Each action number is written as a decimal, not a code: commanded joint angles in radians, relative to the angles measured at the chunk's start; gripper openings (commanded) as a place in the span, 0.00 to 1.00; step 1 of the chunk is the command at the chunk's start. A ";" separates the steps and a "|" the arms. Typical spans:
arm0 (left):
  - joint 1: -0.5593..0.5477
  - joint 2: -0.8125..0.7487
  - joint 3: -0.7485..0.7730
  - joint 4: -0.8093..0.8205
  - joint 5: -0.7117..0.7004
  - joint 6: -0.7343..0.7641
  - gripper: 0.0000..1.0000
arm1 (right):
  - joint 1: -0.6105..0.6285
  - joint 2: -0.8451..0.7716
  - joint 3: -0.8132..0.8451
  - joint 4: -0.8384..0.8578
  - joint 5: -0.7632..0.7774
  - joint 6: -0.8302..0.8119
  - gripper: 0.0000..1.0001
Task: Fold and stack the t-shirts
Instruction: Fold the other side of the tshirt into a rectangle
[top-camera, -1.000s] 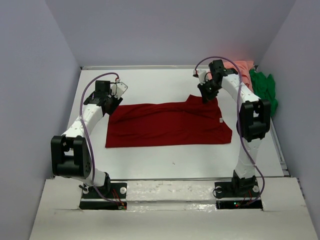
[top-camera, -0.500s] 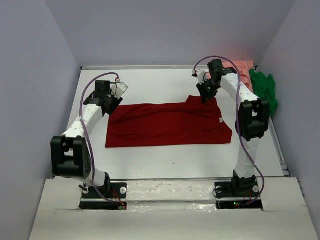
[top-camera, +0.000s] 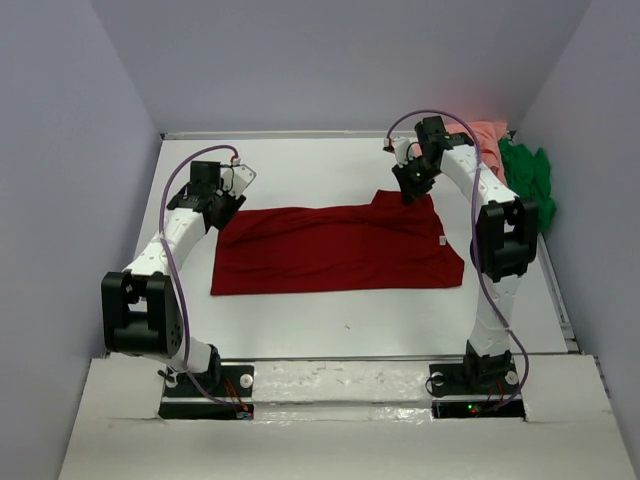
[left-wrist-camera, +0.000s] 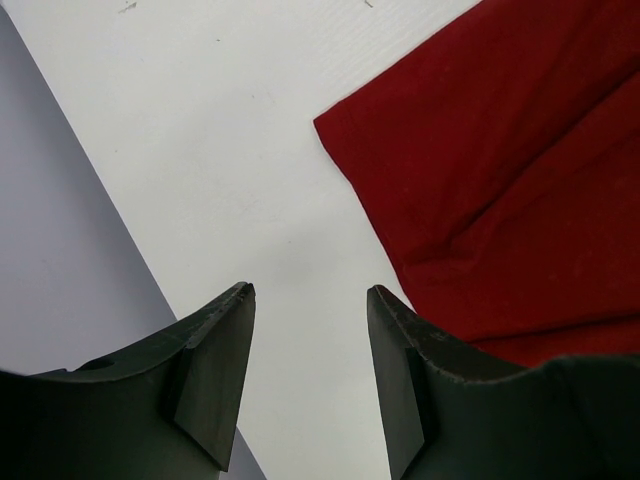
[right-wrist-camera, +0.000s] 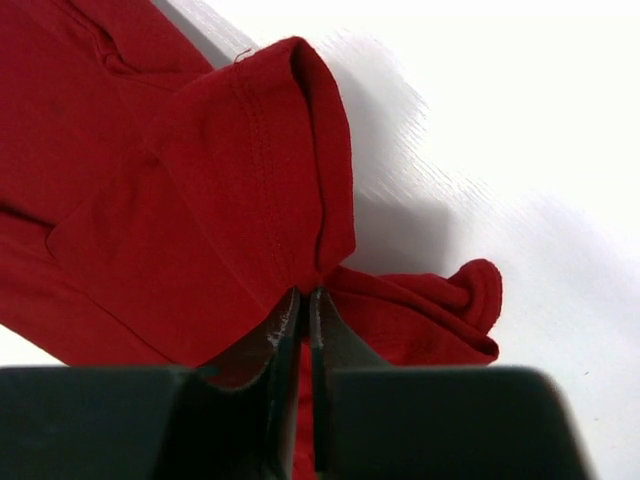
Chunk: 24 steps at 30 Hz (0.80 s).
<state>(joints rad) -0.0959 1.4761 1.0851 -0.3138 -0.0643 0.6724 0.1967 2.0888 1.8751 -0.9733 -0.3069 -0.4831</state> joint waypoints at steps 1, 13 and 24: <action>0.007 -0.043 -0.010 -0.018 0.008 -0.004 0.61 | 0.009 0.004 0.051 -0.016 -0.009 -0.006 0.21; 0.005 -0.046 -0.007 -0.025 0.009 -0.005 0.61 | 0.009 0.001 0.050 -0.021 -0.006 -0.015 0.00; 0.007 -0.057 -0.002 -0.033 0.012 -0.004 0.61 | 0.009 -0.071 -0.004 -0.102 -0.032 -0.046 0.00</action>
<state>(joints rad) -0.0959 1.4723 1.0794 -0.3340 -0.0605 0.6724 0.1974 2.0880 1.8828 -1.0271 -0.3176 -0.5068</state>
